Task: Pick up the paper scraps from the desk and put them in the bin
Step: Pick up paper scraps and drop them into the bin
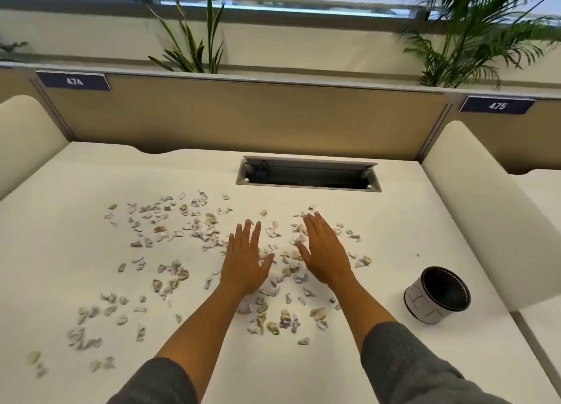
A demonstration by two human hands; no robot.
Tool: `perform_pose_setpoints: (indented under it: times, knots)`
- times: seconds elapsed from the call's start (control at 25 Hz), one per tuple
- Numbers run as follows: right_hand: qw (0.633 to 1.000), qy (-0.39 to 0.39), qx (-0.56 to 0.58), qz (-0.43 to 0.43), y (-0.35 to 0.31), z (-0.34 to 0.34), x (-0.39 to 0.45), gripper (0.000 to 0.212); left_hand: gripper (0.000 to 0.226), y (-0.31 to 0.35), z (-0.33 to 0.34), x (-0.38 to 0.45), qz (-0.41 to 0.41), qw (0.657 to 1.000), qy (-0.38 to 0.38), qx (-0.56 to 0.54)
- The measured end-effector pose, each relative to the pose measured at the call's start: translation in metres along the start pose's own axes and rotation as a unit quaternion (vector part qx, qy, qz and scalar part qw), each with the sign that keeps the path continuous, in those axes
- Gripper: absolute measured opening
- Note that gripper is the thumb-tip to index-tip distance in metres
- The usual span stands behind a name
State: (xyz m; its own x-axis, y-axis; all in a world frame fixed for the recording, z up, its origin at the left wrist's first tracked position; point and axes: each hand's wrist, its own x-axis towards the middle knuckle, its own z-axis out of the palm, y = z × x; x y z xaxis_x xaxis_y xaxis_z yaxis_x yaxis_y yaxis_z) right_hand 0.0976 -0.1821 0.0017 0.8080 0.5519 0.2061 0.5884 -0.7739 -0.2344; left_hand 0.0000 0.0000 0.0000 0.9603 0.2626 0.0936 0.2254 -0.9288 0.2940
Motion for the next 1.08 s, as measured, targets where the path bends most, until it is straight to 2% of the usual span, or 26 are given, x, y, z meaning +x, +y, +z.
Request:
perform_pose_setpoints:
  times: [0.12,0.2,0.32,0.44,0.6,0.76,0.88,1.08]
  knots:
    - [0.995,-0.076,0.058,0.023,0.005,0.010,-0.010,0.059,0.094,0.008,0.010,-0.003,-0.044,0.989,-0.121,-0.072]
    - [0.986,-0.147,0.079,0.023,0.005,0.015,-0.017,0.066,0.112,0.013,0.015,-0.004,-0.060,0.975,-0.192,-0.097]
    - [0.978,-0.184,0.095,0.016,0.007,0.019,-0.022,0.075,0.126,0.020,0.021,-0.002,-0.062,0.966,-0.229,-0.107]
    - [0.974,-0.189,0.118,0.028,0.009,0.023,-0.027,0.072,0.112,0.028,0.026,-0.003,-0.053,0.974,-0.194,-0.107]
    - [0.970,-0.177,0.161,0.031,0.006,0.023,-0.030,0.055,0.087,0.034,0.031,-0.003,-0.050,0.972,-0.172,-0.149]
    - [0.967,-0.174,0.181,0.034,0.001,0.023,-0.031,0.032,0.045,0.040,0.033,-0.007,-0.034,0.970,-0.167,-0.175]
    - [0.967,-0.168,0.187,0.051,0.001,0.023,-0.030,0.018,0.017,0.041,0.033,-0.011,-0.034,0.975,-0.132,-0.173]
    - [0.958,-0.110,0.244,0.102,0.004,0.012,-0.028,0.012,0.020,0.040,0.028,-0.012,-0.057,0.976,-0.117,-0.176]
